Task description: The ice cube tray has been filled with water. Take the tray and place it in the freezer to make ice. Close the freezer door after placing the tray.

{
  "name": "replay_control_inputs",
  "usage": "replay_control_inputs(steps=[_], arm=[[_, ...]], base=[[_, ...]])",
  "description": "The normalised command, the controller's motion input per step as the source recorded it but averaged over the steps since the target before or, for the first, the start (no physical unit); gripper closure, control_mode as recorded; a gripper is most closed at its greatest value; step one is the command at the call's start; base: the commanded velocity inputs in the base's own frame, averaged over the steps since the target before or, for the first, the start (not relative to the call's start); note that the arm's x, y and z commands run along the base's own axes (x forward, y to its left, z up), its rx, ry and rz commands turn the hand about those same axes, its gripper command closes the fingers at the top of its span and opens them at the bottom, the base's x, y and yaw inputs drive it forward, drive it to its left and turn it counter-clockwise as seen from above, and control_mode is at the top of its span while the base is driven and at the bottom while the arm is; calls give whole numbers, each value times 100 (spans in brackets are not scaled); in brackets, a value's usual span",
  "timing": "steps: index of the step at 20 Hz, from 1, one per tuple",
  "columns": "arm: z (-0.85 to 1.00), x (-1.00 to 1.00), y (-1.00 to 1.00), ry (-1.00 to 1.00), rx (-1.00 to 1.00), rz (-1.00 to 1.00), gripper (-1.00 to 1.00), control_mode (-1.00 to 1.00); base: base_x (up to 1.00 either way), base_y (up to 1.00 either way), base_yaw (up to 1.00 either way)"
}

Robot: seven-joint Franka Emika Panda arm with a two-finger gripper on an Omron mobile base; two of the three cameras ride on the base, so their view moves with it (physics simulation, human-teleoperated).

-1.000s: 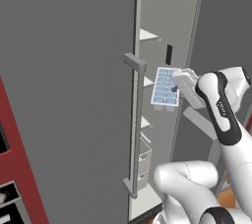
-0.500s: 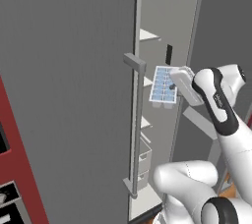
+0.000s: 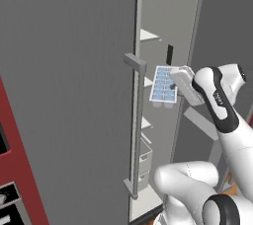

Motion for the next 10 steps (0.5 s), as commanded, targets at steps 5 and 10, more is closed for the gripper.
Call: replay_control_inputs(steps=[5,10], arm=[[0,11,0,-2,0,-2,100,-100],[0,22,0,0,0,-2,100,-100]], base=[[0,0,0],[0,0,0]])
